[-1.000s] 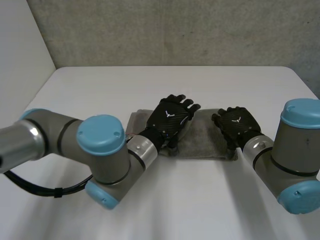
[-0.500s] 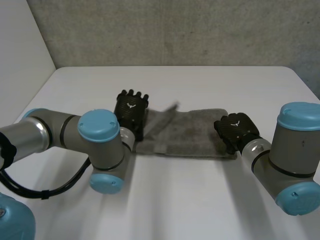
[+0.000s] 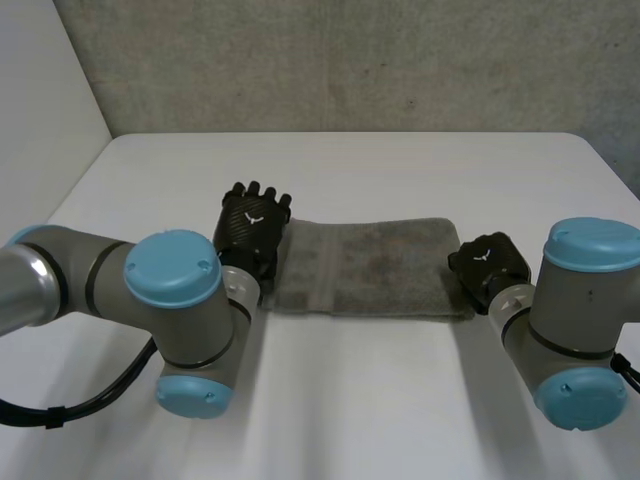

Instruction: Fold the towel.

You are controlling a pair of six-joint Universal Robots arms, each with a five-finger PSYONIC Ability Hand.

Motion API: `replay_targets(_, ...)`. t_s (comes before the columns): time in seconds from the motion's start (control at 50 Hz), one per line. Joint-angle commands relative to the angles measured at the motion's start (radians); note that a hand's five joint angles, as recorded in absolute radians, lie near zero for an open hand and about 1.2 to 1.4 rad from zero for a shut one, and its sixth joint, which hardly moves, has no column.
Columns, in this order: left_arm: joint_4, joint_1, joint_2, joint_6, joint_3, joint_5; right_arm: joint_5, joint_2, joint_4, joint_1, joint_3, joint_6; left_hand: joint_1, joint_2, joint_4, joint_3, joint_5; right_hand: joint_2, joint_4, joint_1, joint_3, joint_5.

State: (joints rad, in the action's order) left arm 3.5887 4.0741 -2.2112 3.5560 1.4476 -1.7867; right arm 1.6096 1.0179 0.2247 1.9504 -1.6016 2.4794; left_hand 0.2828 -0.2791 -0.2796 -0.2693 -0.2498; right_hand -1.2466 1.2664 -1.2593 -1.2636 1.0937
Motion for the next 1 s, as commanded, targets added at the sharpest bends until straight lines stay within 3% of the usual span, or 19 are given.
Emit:
replay_targets(0.02,0.019,0.011,0.044,0.0,0.024,0.001,-0.005,0.022,-0.01,-0.004,-0.017,0.022,-0.081,0.077,0.078,0.068,0.223,0.73,-0.75,0.743,0.747,-0.752)
replay_targets(0.14,0.022,0.025,0.053,-0.003,0.025,0.001,-0.051,0.096,0.016,-0.007,-0.075,0.116,-0.087,0.083,0.084,0.073,0.228,0.839,-0.858,0.851,0.856,-0.86)
replay_targets(0.18,0.021,0.037,0.054,-0.025,0.028,0.004,-0.123,0.102,0.027,-0.007,-0.09,0.194,-0.096,0.092,0.092,0.082,0.237,0.83,-0.85,0.843,0.847,-0.852)
replay_targets(0.28,0.021,0.058,0.054,-0.095,0.03,0.032,-0.194,0.088,0.027,-0.011,-0.087,0.278,-0.096,0.092,0.092,0.082,0.237,0.798,-0.817,0.81,0.815,-0.819)
replay_targets(0.4,0.009,0.074,0.056,-0.181,0.03,0.082,-0.197,0.033,0.036,-0.021,-0.072,0.283,-0.096,0.092,0.092,0.082,0.237,0.686,-0.706,0.699,0.703,-0.708)
replay_targets(0.58,0.009,0.085,0.08,-0.194,0.043,0.089,-0.154,-0.027,0.044,-0.021,-0.035,0.273,-0.096,0.092,0.092,0.082,0.237,0.378,-0.398,0.39,0.395,-0.399)
replay_targets(0.64,0.009,0.088,0.088,-0.195,0.047,0.09,-0.099,-0.022,0.051,-0.024,-0.034,0.245,-0.096,0.092,0.092,0.082,0.237,0.24,-0.26,0.252,0.257,-0.261)
replay_targets(0.68,0.01,0.094,0.097,-0.195,0.053,0.096,-0.053,-0.019,0.053,-0.025,-0.034,0.196,-0.096,0.092,0.092,0.082,0.237,-0.148,0.128,-0.135,-0.131,0.126)
replay_targets(0.88,0.009,0.097,0.134,-0.197,0.063,0.105,-0.016,0.086,0.058,-0.022,-0.028,-0.019,-0.099,0.095,0.095,0.085,0.24,-0.15,0.13,-0.137,-0.133,0.128)
replay_targets(1.0,0.01,0.137,0.208,-0.195,0.106,0.11,-0.017,0.146,0.053,0.108,0.066,-0.186,-0.099,0.095,0.095,0.085,0.24,-0.15,0.13,-0.137,-0.133,0.128)
